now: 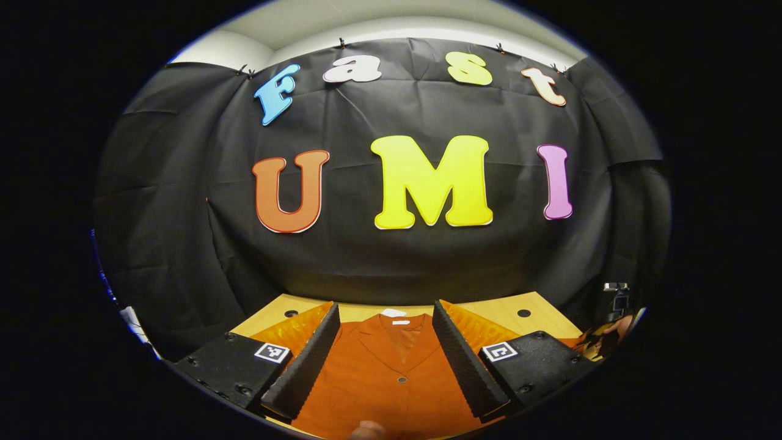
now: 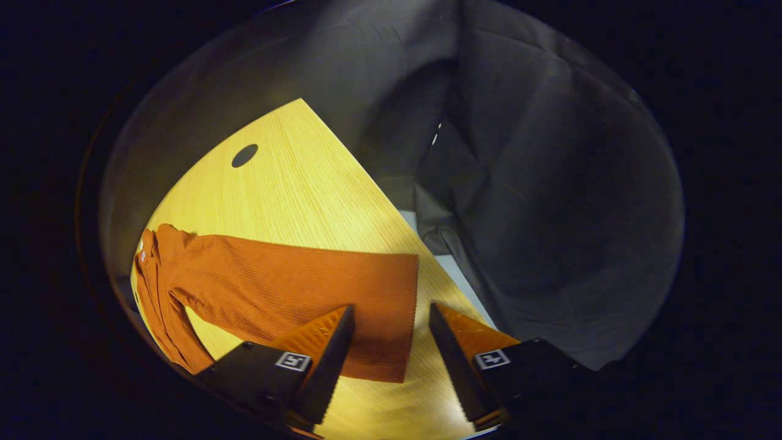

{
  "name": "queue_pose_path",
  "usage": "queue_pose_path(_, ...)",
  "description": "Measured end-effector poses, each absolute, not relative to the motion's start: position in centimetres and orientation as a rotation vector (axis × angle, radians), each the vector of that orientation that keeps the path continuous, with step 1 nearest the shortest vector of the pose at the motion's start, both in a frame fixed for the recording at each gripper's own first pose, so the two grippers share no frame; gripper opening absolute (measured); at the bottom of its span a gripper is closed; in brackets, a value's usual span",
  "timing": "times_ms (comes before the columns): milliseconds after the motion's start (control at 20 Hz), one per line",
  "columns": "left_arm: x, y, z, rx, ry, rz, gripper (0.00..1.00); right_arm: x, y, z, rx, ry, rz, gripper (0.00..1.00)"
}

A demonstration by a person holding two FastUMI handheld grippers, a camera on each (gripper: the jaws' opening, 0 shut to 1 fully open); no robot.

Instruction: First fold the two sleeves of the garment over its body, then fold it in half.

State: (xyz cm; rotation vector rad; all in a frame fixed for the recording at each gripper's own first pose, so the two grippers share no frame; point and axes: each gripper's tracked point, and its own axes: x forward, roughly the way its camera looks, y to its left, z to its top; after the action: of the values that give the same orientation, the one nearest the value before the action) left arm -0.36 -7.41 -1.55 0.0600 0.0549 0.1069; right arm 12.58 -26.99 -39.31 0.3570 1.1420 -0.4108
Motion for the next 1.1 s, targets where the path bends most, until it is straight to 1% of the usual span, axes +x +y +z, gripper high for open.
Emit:
queue_pose_path(50, -0.5, -6.9, -1.7, 0.072, 0.056, 0.110, 0.98, 12.8, -26.9, -39.3, 0.377, 1.187, -0.417, 0.74)
queue_pose_path(150, -1.0, -6.1, -1.9, 0.085, 0.060, 0.110, 0.98, 13.0, -26.4, -39.6, 0.434, 1.265, -0.419, 0.76)
queue_pose_path(350, -2.1, -4.2, -2.4, 0.104, 0.069, 0.125, 0.98, 13.7, -26.1, -39.6, 0.511, 1.392, -0.431, 0.75)
queue_pose_path(450, -2.6, -3.0, -2.9, 0.100, 0.084, 0.145, 0.98, 14.0, -26.6, -40.4, 0.514, 1.415, -0.454, 0.75)
queue_pose_path(500, -2.9, -2.5, -2.9, 0.095, 0.090, 0.154, 0.98, 14.0, -27.2, -39.3, 0.515, 1.418, -0.468, 0.60)
queue_pose_path(550, -3.1, -2.0, -3.0, 0.090, 0.093, 0.163, 0.98, 13.8, -26.8, -39.9, 0.520, 1.424, -0.474, 0.46)
queue_pose_path(600, -3.3, -1.6, -3.0, 0.087, 0.094, 0.170, 0.98, 13.9, -26.8, -39.7, 0.515, 1.424, -0.473, 0.36)
queue_pose_path(650, -3.5, -1.1, -2.9, 0.087, 0.093, 0.179, 0.98, 13.9, -26.6, -39.7, 0.511, 1.427, -0.470, 0.31)
queue_pose_path(750, -3.7, -0.5, -2.9, 0.091, 0.093, 0.187, 0.99, 13.9, -25.7, -39.8, 0.506, 1.434, -0.444, 0.31)
queue_pose_path(800, -3.8, -0.1, -2.8, 0.093, 0.091, 0.192, 0.98, 14.1, -25.2, -39.6, 0.516, 1.434, -0.424, 0.43)
queue_pose_path(850, -3.8, 0.2, -2.9, 0.093, 0.092, 0.195, 0.99, 14.5, -24.9, -39.6, 0.524, 1.438, -0.413, 0.36)
queue_pose_path(950, -3.9, 0.6, -3.2, 0.092, 0.101, 0.197, 0.98, 14.5, -24.0, -40.0, 0.561, 1.423, -0.413, 0.07)
queue_pose_path(1000, -4.0, 0.8, -3.2, 0.092, 0.101, 0.199, 0.99, 14.7, -24.2, -39.8, 0.571, 1.416, -0.413, 0.05)
queue_pose_path(1050, -4.0, 1.1, -3.2, 0.092, 0.101, 0.200, 0.98, 14.7, -24.3, -39.7, 0.574, 1.406, -0.407, 0.07)
queue_pose_path(1100, -4.0, 1.3, -3.4, 0.091, 0.104, 0.199, 0.98, 14.6, -24.3, -39.6, 0.571, 1.399, -0.398, 0.05)
